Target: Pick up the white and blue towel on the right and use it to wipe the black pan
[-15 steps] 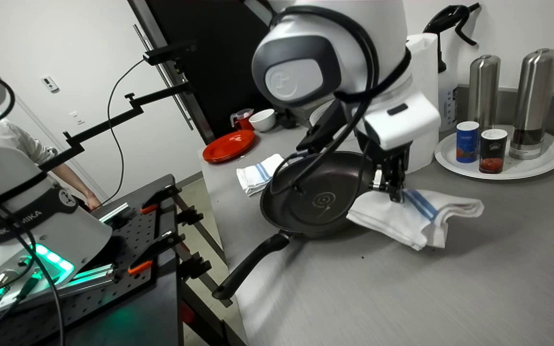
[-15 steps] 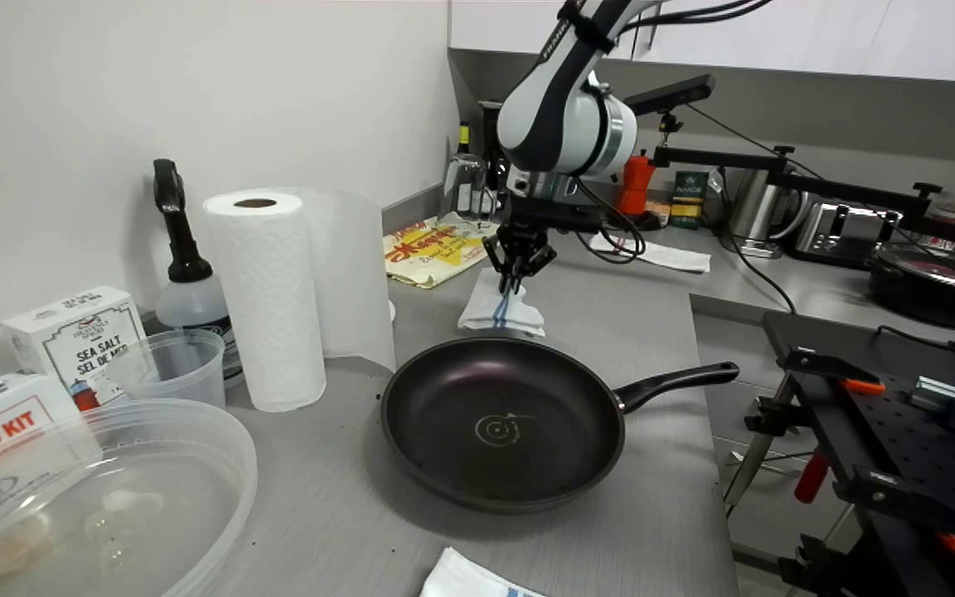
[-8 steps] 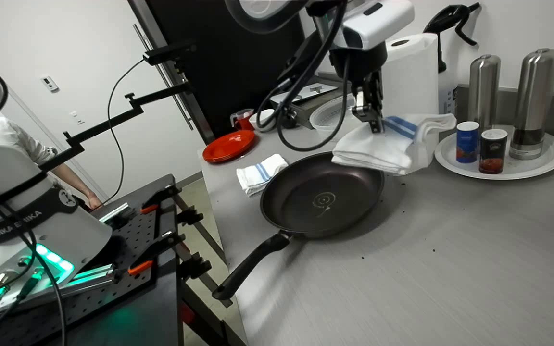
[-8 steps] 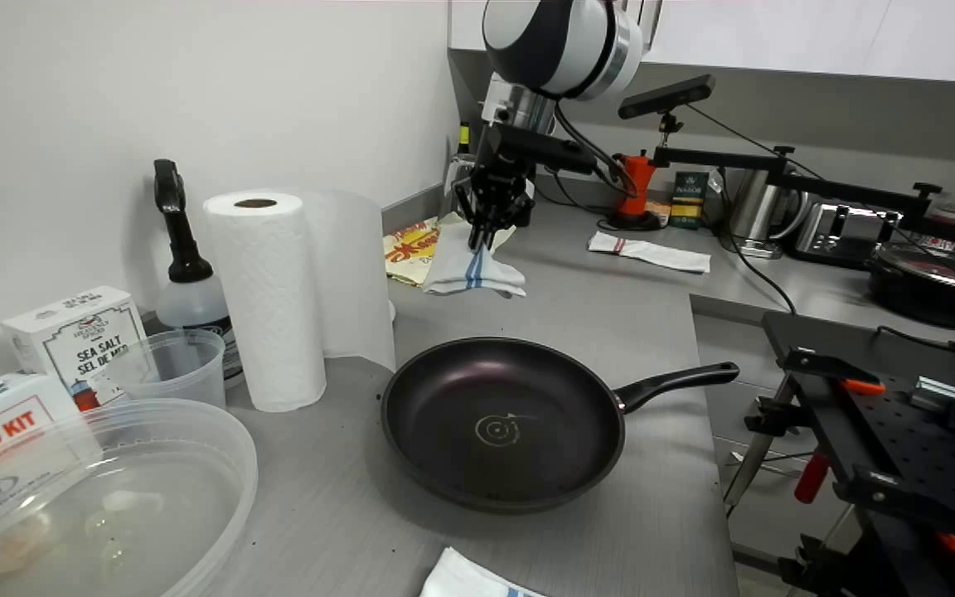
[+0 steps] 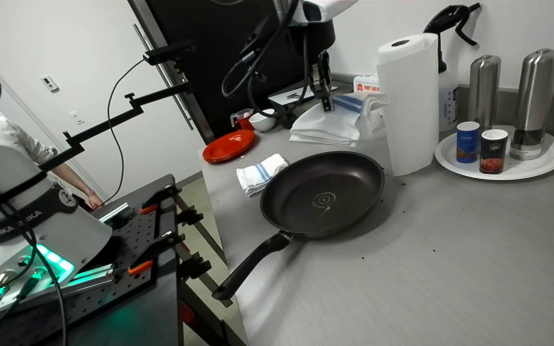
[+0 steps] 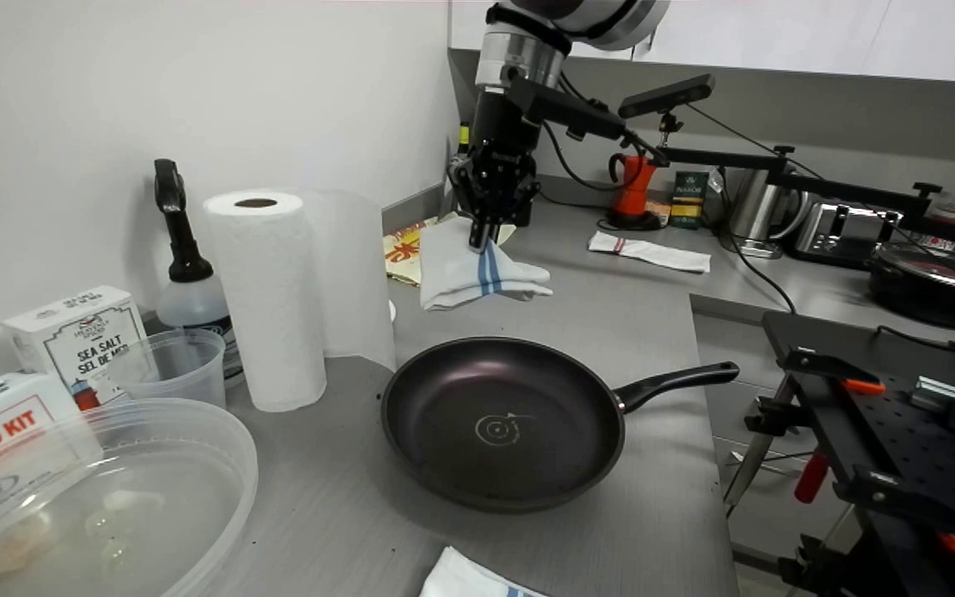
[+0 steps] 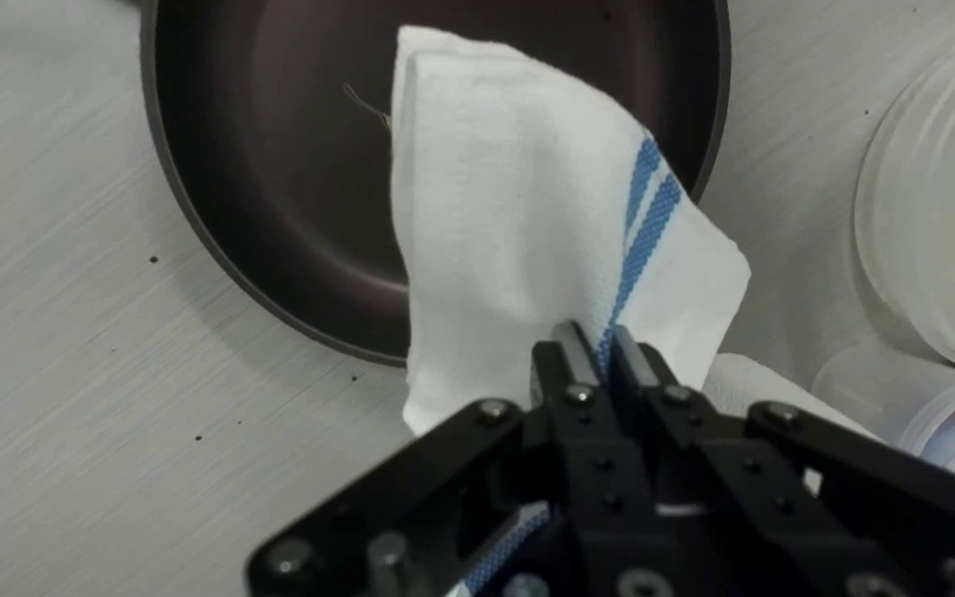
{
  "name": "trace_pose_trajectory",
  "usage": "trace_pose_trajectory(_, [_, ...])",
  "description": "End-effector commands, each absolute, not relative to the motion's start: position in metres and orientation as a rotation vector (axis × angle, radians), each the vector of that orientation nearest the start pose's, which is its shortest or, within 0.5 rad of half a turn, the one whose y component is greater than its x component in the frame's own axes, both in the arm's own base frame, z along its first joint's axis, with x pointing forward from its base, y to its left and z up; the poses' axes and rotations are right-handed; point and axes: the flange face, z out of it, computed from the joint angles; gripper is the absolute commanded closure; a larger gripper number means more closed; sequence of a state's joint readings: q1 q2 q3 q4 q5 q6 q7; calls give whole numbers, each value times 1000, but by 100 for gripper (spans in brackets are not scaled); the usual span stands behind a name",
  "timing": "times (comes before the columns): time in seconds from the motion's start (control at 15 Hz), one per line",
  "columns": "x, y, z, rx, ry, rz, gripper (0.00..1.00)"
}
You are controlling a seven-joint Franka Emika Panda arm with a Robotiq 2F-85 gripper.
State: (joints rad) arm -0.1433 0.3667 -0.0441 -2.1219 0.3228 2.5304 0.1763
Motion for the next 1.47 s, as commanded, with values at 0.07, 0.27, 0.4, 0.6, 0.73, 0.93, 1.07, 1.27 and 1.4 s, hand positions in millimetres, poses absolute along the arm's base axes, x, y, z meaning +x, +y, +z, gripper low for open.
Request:
trace_pose_trajectory(0.07, [545, -101, 244, -2878, 819, -24, 98])
trace_pose_trajectory(0.27, [535, -96, 231, -2926, 810, -17, 98])
trace_pose_trajectory(0.4, [527, -95, 222, -2971, 792, -1, 98])
trace_pose_trajectory(0.6, [516, -92, 209, -3025, 762, 26, 98])
trace_pose_trajectory(0.73, [510, -90, 201, -3053, 752, 47, 98])
trace_pose_trajectory(0.93, [504, -89, 186, -3051, 755, 17, 98])
trace_pose_trajectory(1.07, [502, -91, 176, -3049, 762, -19, 98])
trace_pose_trajectory(1.27, [504, -97, 161, -3063, 764, -81, 98])
trace_pose_trajectory(1.4, [506, -102, 150, -3075, 770, -120, 98])
